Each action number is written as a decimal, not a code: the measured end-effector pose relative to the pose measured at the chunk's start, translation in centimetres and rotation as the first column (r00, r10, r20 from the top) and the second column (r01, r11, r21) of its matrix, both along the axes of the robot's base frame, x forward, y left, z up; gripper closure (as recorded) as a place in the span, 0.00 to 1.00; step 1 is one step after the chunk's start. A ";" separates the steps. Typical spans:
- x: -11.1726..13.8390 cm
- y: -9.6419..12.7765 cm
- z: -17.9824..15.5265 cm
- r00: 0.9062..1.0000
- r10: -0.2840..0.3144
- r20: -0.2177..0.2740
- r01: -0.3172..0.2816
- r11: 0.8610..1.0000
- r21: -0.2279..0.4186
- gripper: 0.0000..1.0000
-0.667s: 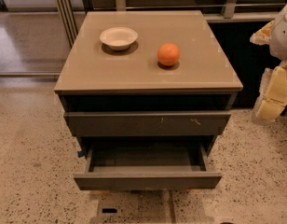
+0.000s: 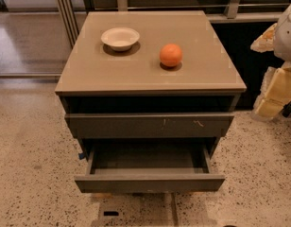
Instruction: Close middle drawer
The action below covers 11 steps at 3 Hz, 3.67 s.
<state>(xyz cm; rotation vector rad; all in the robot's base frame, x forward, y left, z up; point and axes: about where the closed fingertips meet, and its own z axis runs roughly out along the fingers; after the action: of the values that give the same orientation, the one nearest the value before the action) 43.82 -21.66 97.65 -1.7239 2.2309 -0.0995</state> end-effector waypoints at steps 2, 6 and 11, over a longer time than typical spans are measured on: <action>-1.0 1.7 -11.4 0.998 -0.023 -0.065 0.034 0.984 0.173 0.64; -4.4 4.6 -31.0 0.956 0.048 -0.289 0.059 0.934 0.351 1.00; -6.3 2.2 -54.9 0.924 0.171 -0.342 -0.024 0.918 0.396 1.00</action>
Offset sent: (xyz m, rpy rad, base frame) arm -0.0219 0.0450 -0.2960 0.4211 0.2277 -0.0788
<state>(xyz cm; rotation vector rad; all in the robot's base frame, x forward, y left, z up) 37.55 -19.49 42.76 -1.7316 2.2024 0.7020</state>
